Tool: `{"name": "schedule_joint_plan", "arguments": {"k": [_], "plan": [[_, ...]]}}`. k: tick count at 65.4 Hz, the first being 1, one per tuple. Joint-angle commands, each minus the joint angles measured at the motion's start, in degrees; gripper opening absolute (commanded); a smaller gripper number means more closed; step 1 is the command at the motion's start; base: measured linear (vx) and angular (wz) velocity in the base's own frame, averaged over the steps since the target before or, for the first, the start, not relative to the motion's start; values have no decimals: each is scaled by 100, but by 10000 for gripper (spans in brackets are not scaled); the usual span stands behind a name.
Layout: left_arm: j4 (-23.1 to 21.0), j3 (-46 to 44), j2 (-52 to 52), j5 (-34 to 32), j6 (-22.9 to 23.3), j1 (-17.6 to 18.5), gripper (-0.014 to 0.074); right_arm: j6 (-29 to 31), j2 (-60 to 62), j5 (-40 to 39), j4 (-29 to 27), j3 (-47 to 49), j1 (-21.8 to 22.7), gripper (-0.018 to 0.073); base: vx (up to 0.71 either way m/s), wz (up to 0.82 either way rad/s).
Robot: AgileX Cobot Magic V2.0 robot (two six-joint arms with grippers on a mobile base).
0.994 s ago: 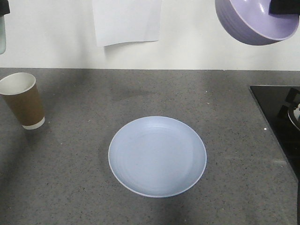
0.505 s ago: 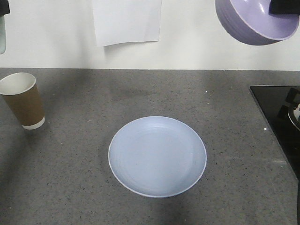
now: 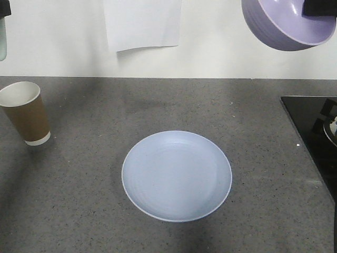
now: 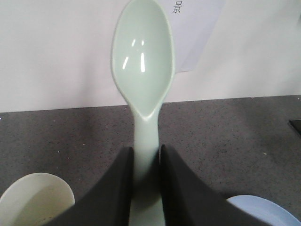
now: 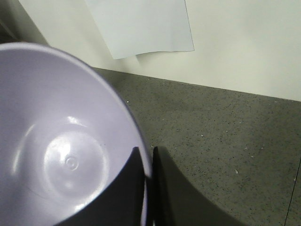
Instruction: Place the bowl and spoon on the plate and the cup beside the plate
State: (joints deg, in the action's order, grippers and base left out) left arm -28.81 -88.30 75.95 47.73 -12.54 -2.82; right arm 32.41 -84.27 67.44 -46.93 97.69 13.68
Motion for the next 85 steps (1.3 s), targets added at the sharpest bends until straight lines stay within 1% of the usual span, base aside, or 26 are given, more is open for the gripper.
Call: {"name": "schedule_joint_plan", "arguments": {"k": [1,85], "plan": [[-190,-155,-158,-329,-18,4,-6,21,197,-223,-314,143,10,-5,0,0],[-190,-155,-158,-329,-18,4,-6,21,197,-223,-314,143,10,-5,0,0]]}}
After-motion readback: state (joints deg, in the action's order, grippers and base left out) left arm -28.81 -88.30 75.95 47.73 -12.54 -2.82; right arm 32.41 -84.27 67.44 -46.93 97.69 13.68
